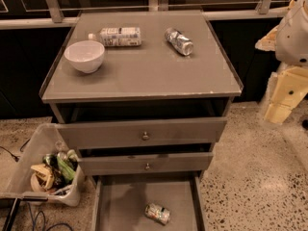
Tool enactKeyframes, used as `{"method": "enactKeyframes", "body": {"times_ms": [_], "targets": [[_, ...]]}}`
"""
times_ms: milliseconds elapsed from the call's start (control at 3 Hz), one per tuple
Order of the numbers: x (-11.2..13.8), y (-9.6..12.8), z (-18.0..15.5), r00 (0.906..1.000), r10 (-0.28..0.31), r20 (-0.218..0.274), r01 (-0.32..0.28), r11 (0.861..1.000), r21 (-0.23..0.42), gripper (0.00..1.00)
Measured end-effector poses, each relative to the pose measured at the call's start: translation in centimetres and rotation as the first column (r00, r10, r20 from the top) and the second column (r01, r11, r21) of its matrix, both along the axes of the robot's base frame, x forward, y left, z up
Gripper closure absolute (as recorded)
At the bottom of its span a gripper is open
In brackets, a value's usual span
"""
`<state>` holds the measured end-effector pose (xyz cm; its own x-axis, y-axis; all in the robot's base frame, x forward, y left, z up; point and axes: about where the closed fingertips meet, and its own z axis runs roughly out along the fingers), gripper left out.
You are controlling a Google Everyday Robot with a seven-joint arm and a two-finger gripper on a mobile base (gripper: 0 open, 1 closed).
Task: Pick 7up can from bottom drawer and place on counter
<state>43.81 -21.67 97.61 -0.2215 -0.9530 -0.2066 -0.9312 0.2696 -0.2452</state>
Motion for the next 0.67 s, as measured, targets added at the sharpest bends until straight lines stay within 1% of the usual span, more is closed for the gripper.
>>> {"method": "enactKeyframes", "body": {"times_ms": [333, 667], "targets": [[-0.1, 0.0, 0.0, 0.9999, 0.001, 0.013, -0.001, 1.000, 0.000, 0.00], [-0.4, 0.6, -3.1, 1.0000, -0.005, -0.001, 0.005, 0.999, 0.040, 0.00]]}}
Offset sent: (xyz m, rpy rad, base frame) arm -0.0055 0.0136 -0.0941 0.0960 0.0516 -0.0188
